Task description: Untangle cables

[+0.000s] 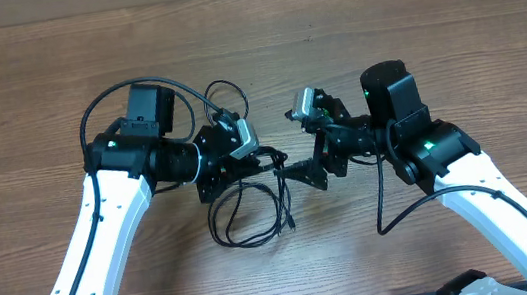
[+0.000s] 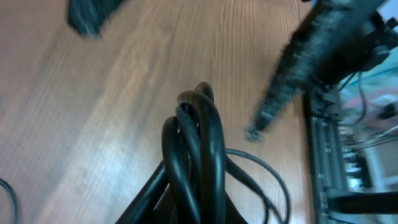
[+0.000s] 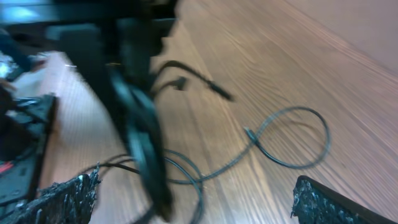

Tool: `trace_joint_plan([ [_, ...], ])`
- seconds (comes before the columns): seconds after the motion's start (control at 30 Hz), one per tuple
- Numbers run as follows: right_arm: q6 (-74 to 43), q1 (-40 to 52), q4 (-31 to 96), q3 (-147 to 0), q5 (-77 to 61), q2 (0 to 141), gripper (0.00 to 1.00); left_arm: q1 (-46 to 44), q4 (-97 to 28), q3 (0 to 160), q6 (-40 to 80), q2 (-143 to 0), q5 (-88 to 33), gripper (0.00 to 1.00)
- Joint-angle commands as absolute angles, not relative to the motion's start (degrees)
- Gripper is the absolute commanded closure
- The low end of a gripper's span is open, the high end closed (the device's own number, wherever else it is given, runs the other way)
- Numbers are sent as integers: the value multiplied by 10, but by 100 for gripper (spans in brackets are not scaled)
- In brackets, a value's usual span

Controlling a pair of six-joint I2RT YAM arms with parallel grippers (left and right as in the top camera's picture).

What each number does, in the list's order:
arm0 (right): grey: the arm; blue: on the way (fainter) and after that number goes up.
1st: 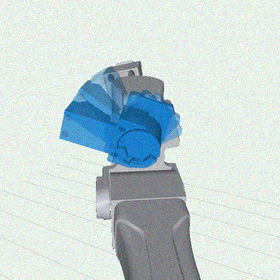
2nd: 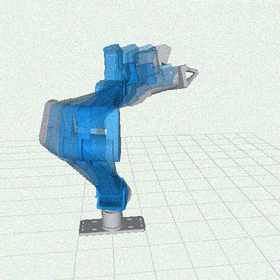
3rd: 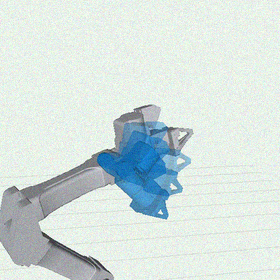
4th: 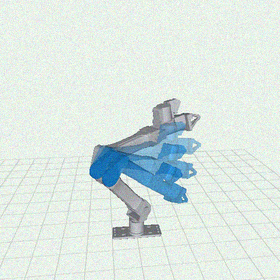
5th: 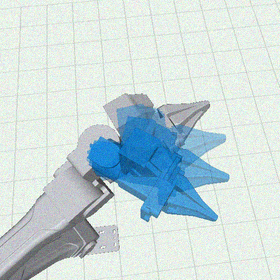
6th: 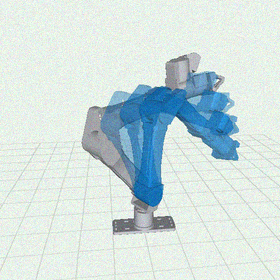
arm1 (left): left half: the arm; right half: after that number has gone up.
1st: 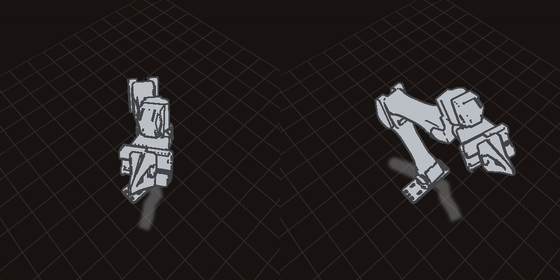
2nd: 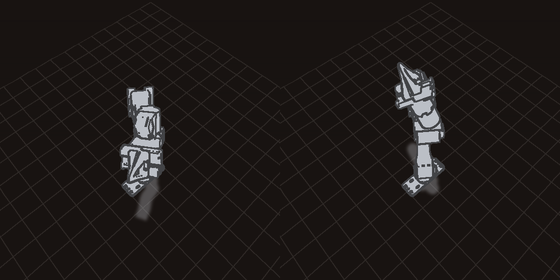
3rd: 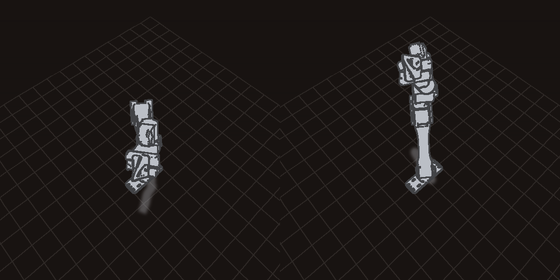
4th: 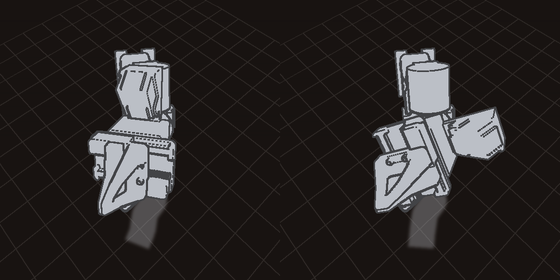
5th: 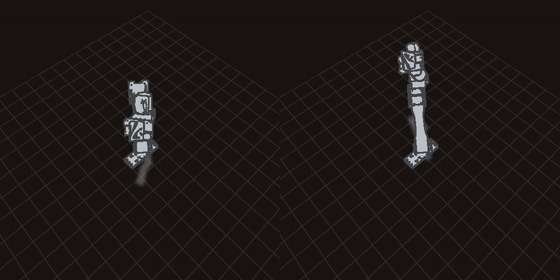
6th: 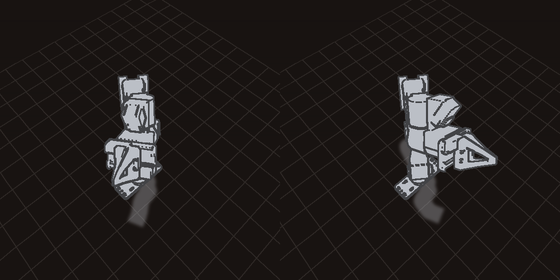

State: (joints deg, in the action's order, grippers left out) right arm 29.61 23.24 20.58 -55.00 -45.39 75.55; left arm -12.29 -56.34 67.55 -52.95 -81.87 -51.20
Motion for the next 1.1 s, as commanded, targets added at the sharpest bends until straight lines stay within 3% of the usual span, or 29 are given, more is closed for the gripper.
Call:
trace_joint_plan([
  [0.0,305,231,201,-554,-526,756,0,-122,-543,683,-583,-806,-540,96],
  [0.3,305,232,196,-554,-572,756,29,-136,-522,683,-584,-808,-541,96],
  [0.53,305,232,196,-554,-571,756,30,-185,-521,683,-607,-818,-539,96],
  [0.63,305,232,196,-554,-571,756,46,-192,-515,683,-609,-819,-534,96],
  [0.77,305,232,196,-554,-571,756,79,-187,-513,683,-609,-819,-531,96],
  [0.9,305,232,197,-554,-571,756,95,-178,-514,683,-608,-819,-529,96],
  [1.07,305,232,196,-554,-571,756,96,-172,-514,683,-601,-819,-529,94],
])
